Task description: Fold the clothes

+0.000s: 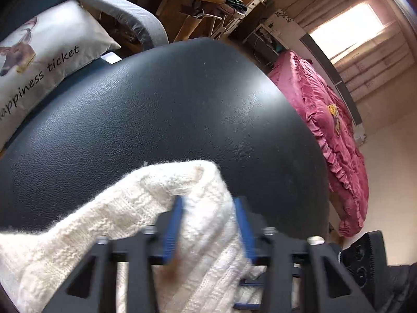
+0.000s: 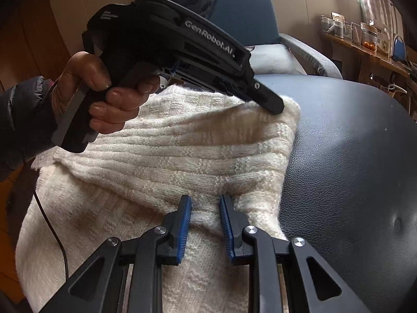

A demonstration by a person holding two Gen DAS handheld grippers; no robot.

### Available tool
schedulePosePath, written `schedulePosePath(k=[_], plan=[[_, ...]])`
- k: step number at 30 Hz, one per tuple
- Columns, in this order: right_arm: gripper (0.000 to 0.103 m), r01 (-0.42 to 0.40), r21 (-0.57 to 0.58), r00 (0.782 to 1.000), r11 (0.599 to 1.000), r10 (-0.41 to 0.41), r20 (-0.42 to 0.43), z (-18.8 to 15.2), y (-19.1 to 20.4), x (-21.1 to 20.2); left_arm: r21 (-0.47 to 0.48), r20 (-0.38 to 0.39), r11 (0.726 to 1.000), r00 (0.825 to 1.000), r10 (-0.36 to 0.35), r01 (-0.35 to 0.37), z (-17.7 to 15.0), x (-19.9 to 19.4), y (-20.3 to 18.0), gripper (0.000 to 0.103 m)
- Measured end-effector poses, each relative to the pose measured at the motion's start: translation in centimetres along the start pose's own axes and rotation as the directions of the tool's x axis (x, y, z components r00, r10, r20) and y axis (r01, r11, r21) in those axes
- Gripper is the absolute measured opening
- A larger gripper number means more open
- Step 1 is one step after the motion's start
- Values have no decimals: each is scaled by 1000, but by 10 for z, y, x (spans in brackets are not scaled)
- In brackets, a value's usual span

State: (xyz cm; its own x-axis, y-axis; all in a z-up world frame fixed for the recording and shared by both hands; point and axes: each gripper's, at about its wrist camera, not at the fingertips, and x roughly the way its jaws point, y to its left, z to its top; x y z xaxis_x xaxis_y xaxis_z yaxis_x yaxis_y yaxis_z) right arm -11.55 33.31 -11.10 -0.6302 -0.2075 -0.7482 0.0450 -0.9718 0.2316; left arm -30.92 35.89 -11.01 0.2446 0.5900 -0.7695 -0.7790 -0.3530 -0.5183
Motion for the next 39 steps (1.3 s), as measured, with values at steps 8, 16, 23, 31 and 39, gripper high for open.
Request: schedulePosePath(k=[8, 16, 23, 31, 39], plan=[[23, 70, -43, 997, 997, -71, -6, 0, 10, 3, 20, 115, 982, 976, 187, -190, -15, 12, 8, 8], [23, 69, -37, 998, 997, -69, -8, -2, 2, 1, -110, 237, 973, 945, 225, -204, -46, -32, 8, 14], [23, 77, -39, 997, 996, -77, -9, -2, 0, 1, -255, 250, 884, 856, 453, -393, -142, -100, 42, 14], [23, 114, -64, 993, 991, -114, -8, -4, 6, 1, -430, 299, 832, 814, 498, -351, -195, -127, 73, 16], [23, 141, -80, 990, 987, -142, -7, -1, 10, 4, -520, 410, 810, 752, 517, -273, -256, -180, 44, 21]])
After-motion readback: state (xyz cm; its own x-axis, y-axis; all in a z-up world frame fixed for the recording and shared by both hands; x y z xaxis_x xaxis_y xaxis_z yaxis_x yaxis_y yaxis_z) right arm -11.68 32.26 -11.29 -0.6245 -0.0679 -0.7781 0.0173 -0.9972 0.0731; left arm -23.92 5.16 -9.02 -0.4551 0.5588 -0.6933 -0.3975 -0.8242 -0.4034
